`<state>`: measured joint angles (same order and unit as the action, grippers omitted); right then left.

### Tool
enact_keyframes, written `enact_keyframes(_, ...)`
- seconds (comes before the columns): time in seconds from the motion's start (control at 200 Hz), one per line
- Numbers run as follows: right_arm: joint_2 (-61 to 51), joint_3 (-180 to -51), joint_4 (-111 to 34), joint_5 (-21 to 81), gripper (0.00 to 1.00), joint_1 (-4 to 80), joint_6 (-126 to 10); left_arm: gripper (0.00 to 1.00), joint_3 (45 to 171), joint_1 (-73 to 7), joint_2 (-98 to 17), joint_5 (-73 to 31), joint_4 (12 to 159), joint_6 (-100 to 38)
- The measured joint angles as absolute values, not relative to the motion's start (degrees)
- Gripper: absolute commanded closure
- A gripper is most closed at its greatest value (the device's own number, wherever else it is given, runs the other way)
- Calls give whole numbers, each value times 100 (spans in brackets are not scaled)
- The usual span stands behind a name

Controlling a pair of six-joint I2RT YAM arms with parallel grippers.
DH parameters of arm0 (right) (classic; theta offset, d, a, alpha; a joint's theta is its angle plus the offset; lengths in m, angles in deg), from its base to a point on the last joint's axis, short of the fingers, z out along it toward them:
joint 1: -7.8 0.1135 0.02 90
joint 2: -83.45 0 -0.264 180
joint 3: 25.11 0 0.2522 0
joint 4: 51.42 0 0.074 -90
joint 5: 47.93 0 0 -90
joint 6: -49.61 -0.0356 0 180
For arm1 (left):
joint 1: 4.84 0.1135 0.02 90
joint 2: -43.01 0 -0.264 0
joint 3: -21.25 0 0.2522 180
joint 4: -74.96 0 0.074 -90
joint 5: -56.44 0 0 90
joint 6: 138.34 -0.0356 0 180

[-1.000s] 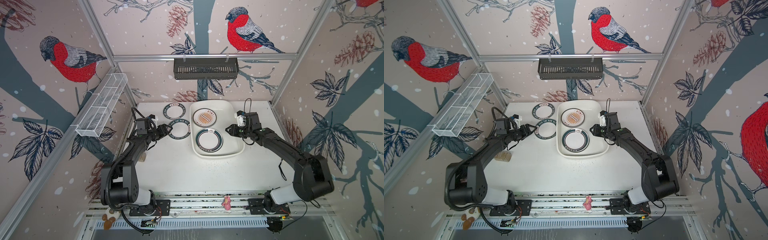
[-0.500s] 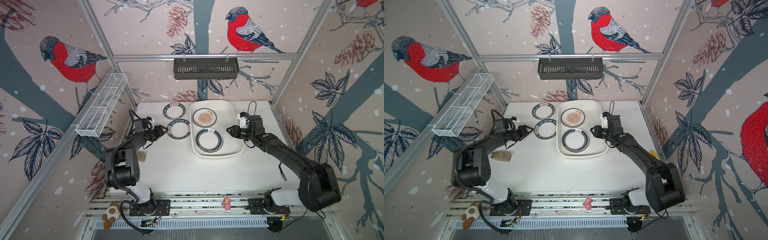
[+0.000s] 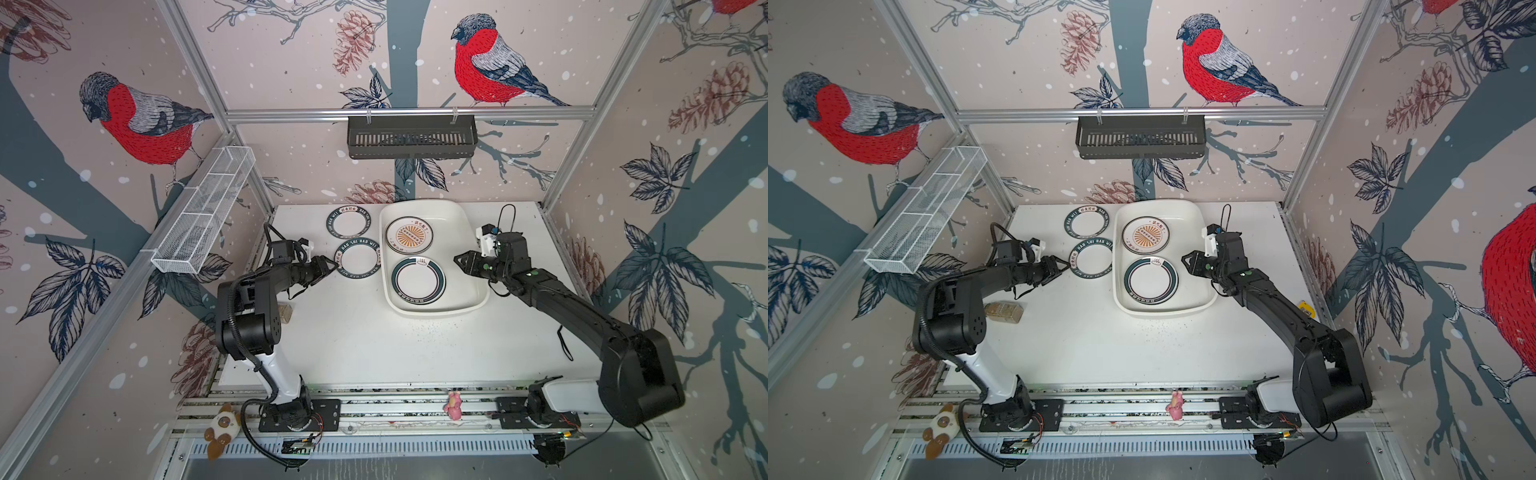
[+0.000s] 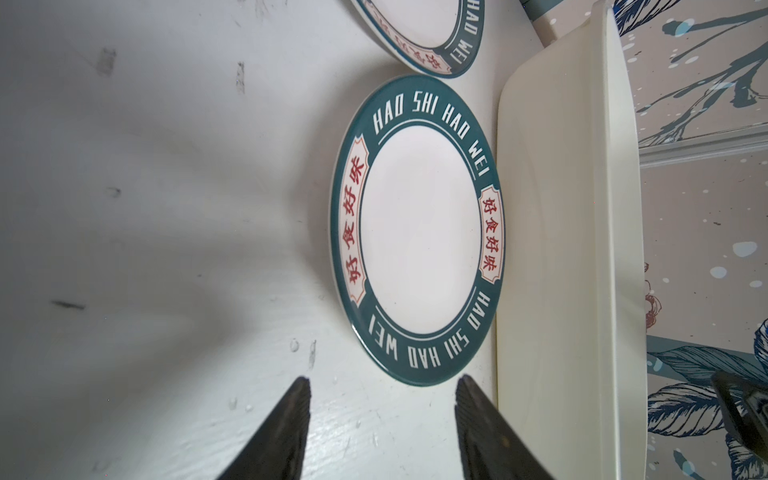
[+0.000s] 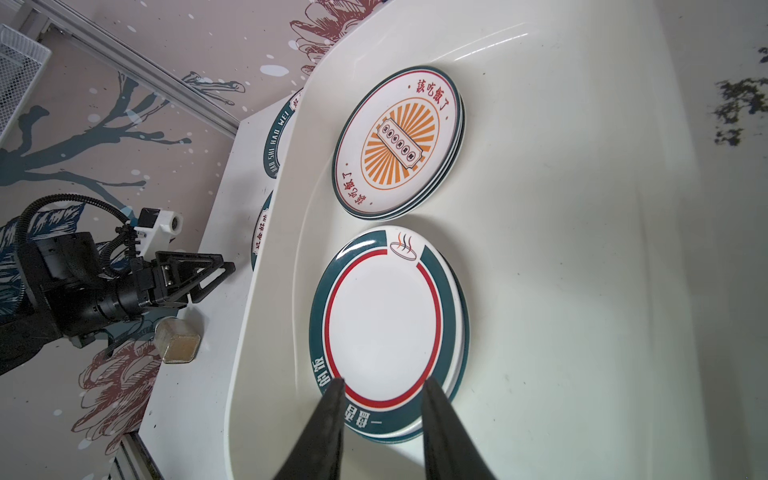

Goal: Place the plates into the plastic bin on the countertop
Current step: Pick up the plate from the top-left of the table.

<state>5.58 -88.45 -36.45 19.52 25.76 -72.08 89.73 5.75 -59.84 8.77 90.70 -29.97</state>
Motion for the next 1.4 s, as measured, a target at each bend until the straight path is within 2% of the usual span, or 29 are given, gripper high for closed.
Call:
enact_keyframes(0.275, 469, -8845, -3824, 1946, 67, 2545, -7341, 44, 9069, 571, -6275, 881, 9035, -3178)
enact_keyframes(0.85, 182, -9097, -3953, 1806, 68, 2493, -7465, 54, 9515, 516, -6887, 1041, 8902, -3504)
enact_keyframes(1.401, 91, -9129, -3999, 1804, 68, 2488, -7474, 58, 9935, 479, -7385, 1351, 8620, -3606)
